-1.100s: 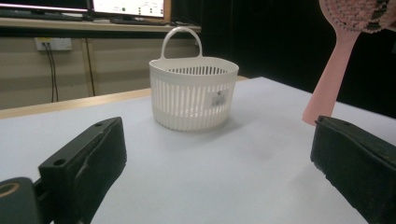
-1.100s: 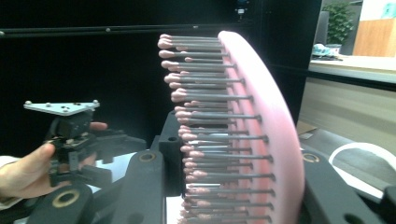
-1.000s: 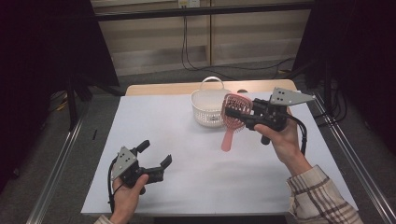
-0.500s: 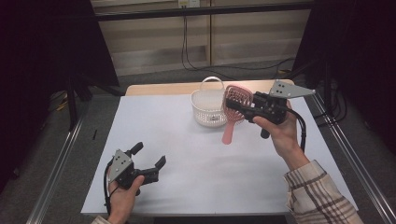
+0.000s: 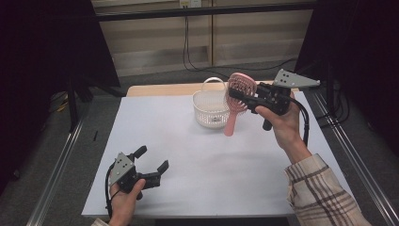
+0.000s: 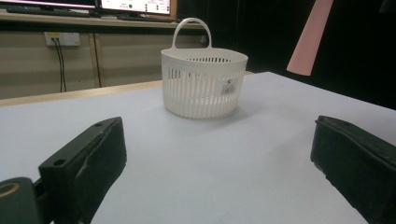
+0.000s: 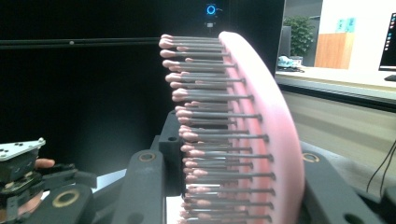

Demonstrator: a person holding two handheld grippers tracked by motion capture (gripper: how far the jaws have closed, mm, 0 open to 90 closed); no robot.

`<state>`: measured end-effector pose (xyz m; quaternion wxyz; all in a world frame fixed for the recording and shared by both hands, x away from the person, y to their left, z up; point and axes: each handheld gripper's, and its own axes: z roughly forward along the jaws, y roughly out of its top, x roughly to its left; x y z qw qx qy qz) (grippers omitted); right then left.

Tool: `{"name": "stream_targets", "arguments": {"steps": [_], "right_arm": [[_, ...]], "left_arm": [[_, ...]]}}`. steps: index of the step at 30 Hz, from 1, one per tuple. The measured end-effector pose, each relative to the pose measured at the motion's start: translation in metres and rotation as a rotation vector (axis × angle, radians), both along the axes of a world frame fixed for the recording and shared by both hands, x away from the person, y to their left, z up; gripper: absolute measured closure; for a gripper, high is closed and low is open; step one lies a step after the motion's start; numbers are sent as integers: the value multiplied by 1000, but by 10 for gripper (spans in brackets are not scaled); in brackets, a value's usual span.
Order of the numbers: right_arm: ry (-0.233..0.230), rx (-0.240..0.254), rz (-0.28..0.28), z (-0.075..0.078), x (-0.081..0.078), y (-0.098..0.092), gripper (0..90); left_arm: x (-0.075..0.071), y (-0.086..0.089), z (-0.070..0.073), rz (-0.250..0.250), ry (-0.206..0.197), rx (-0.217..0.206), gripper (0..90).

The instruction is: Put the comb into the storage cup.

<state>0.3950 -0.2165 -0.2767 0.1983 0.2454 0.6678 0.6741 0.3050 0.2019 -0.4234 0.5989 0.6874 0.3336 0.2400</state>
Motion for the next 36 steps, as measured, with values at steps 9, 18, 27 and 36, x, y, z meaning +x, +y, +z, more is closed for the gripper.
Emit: {"name": "stream_targets", "arguments": {"steps": [9, 18, 27, 36], "right_arm": [[-5, 24, -19, 6, 10, 2, 623], [-12, 29, -35, 14, 21, 8, 623], [-16, 43, -53, 22, 29, 8, 623], [-21, 52, -72, 27, 36, 8, 623]], "left_arm": [[-3, -4, 1, 2, -37, 22, 35], [-3, -3, 1, 3, -44, 29, 35], [-3, -3, 1, 0, -46, 26, 35], [-3, -3, 1, -3, -49, 29, 35]]}}
